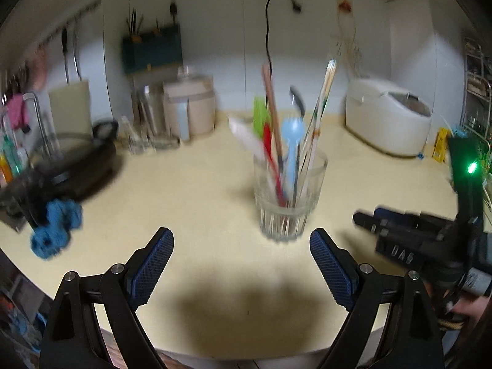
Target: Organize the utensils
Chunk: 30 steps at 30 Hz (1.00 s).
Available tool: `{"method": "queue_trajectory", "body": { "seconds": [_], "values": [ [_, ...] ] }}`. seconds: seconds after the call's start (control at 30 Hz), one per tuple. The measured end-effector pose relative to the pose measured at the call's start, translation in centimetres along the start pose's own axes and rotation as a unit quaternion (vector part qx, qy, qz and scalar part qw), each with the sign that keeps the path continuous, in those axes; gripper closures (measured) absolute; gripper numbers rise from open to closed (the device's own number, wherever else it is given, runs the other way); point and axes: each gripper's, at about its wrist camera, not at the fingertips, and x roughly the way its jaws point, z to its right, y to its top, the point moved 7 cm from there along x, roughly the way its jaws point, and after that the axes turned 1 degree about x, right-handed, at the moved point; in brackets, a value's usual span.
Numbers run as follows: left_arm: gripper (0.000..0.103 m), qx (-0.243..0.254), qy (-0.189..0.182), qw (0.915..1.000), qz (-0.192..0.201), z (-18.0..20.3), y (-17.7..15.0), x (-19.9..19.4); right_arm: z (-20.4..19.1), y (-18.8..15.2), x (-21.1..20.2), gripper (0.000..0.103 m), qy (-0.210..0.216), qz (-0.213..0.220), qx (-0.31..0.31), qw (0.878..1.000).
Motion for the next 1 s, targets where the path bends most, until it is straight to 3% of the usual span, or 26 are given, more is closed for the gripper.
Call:
{"method": "queue_trajectory", "body": {
  "seconds": [0.23, 0.43, 0.57, 0.67, 0.87, 1.0],
  "values": [
    [0.011, 0.03, -0.005, 0.9994, 0.014, 2.5, 2.7, 0.6, 0.6, 0.1, -1.7, 0.064, -0.004, 0.021, 0.015, 1.0],
    [0.011, 0.039, 0.004, 0.9987, -0.033, 3.0, -0.5, 4.8, 0.9, 0.4, -1.8, 0.064, -0.016, 0.028, 0.021, 0.999],
    [0.011, 0.029, 0.004, 0.9991, -0.031, 2.5, -0.6, 5.1, 0.2, 0.2, -1.9, 0.064, -0.027, 0.032, 0.003, 0.999],
    [0.011, 0.018, 0.0, 0.9982, -0.057, 2.2, -1.4, 6.0, -0.1, 0.0, -1.9, 0.064, -0.035, 0.031, -0.006, 0.999],
    [0.011, -0.004, 0.038, 0.995, -0.093, 0.4, -2.6, 7.6, 0.3, -0.1, -2.5, 0.064, -0.074, 0.039, -0.003, 0.996],
    [0.011, -0.021, 0.053, 0.9929, -0.104, -0.7, -3.0, 8.0, -0.4, 0.3, -3.3, 0.064, -0.066, 0.055, -0.004, 0.996]
  ]
}}
